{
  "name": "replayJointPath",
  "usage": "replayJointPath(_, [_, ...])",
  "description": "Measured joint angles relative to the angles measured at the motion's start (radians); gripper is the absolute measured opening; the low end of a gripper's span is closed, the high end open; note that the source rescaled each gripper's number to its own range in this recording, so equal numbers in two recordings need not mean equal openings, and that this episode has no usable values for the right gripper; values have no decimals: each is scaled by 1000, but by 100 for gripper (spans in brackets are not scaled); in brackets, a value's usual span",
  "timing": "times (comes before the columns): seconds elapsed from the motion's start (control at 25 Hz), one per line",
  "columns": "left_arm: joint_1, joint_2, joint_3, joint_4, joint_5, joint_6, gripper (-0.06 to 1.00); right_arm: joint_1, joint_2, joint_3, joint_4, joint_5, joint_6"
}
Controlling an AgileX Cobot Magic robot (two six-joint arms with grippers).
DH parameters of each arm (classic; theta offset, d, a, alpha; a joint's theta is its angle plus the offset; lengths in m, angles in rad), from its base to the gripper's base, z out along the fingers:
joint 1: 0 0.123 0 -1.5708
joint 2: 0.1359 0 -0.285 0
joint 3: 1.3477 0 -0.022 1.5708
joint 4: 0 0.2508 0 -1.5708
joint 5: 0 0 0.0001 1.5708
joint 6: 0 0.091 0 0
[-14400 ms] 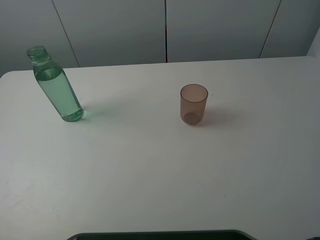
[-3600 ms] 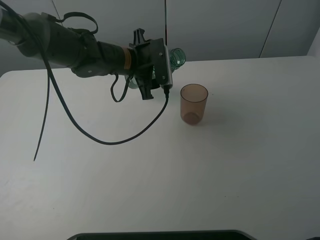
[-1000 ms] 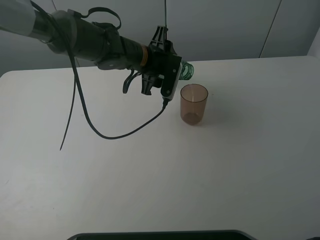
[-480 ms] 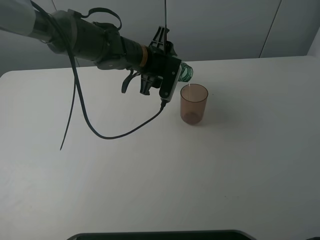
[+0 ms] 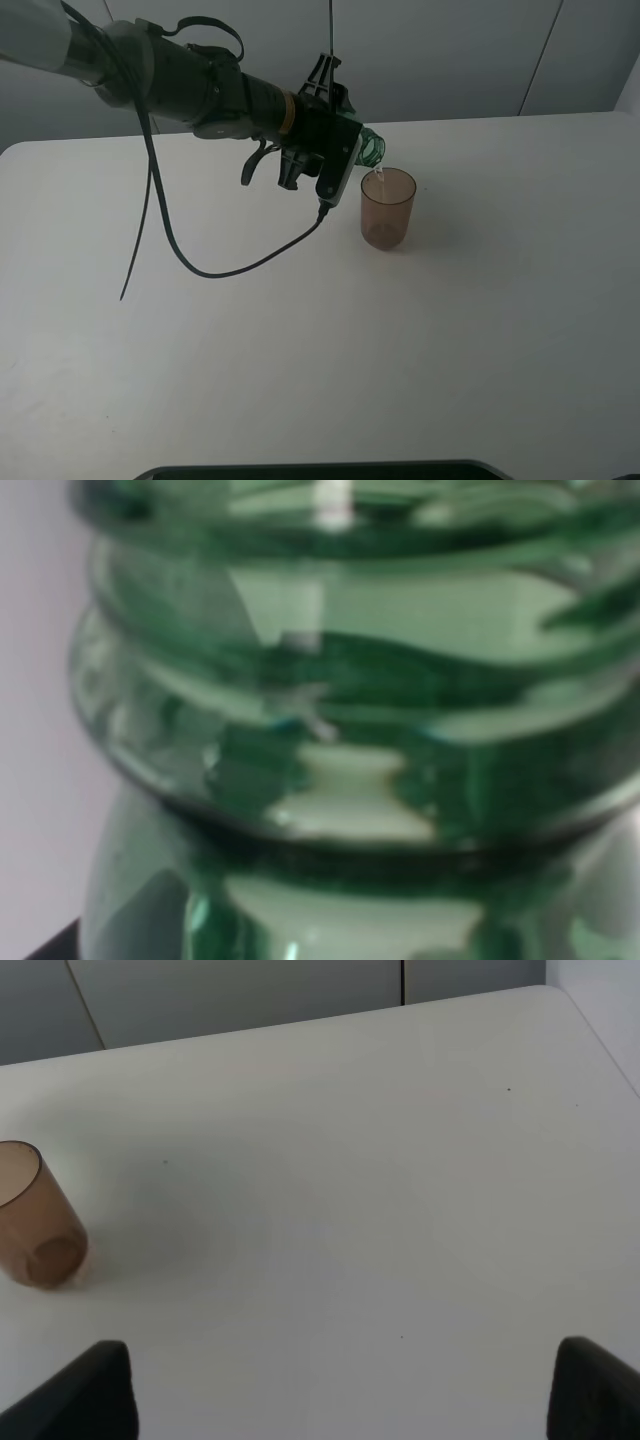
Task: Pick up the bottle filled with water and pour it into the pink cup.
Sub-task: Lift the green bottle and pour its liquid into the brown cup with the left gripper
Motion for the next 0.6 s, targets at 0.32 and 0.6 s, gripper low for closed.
replayJointPath(0.32, [0, 0, 0, 21, 11, 0, 2, 0, 0, 0, 0, 0, 0])
replayJointPath(0.6, [0, 0, 0, 28, 14, 0, 2, 0, 0, 0, 0, 0, 0])
